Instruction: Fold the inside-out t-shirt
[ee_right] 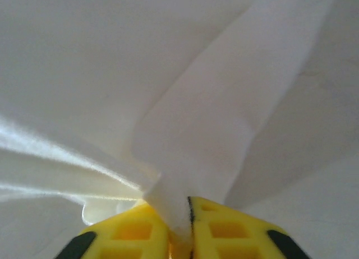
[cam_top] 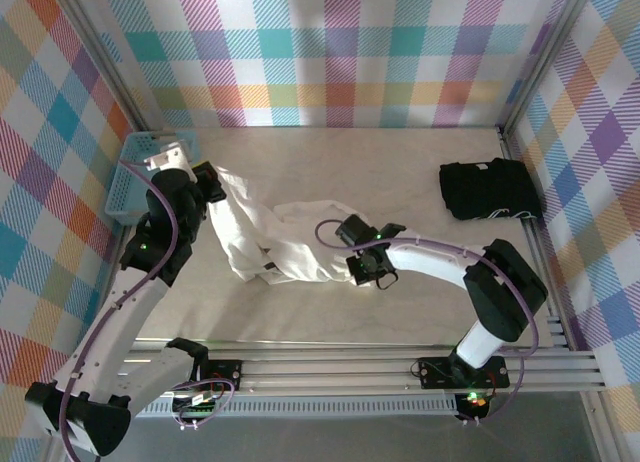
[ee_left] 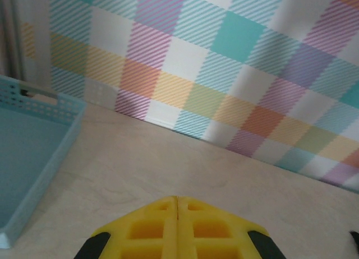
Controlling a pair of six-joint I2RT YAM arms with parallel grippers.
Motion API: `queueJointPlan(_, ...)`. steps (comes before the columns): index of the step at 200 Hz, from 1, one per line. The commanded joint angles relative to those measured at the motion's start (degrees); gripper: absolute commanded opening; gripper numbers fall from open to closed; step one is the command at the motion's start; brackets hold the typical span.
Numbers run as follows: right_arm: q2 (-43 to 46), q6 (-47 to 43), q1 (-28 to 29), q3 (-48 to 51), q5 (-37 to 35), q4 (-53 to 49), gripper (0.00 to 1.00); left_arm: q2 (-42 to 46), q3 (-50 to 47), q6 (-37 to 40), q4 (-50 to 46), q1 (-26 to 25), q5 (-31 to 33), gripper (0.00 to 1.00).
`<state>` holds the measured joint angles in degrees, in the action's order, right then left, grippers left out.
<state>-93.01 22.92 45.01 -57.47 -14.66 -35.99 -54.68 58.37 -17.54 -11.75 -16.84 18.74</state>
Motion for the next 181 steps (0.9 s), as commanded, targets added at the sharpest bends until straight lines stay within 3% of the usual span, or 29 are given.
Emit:
queueJointPlan(1, 3.0, -3.3, -4.6, -2.7, -3.1, -3.9, 0.11, 1.8, -0.2, 0.1, 2.9, 3.2, 5.5, 0.00)
queueJointPlan(28, 3.2, -6.8, -10.5, -6.4, 2.9, -2.5, 0.15, 1.6, 2.2, -1.0, 2.2, 9.0, 6.1, 0.00)
queueJointPlan(57, 1.3, -9.7, -13.7, -10.9, 4.6, -3.0, 0.16, 1.0, 5.8, -0.9, 0.6, 13.2, 4.9, 0.00)
queueJointPlan(99, -0.4, -11.5, -15.7, -12.8, 5.8, -3.3, 0.23, -0.2, 5.3, -2.1, -0.3, 13.7, -0.5, 0.00)
queueJointPlan(139, 0.4, -10.9, -18.0, -11.0, 2.4, -4.8, 0.27, 0.8, 1.5, -5.8, 0.2, 13.6, -5.1, 0.00)
queueJointPlan(164, 2.4, -9.7, -18.3, -9.4, 3.4, -3.7, 0.39, 1.1, 0.3, -7.7, -0.4, 13.7, -9.9, 0.00)
queueJointPlan(181, 4.0, -8.4, -18.2, -7.6, 8.6, -1.1, 0.48, 1.9, -0.9, -8.8, -0.5, 13.7, -13.4, 0.00)
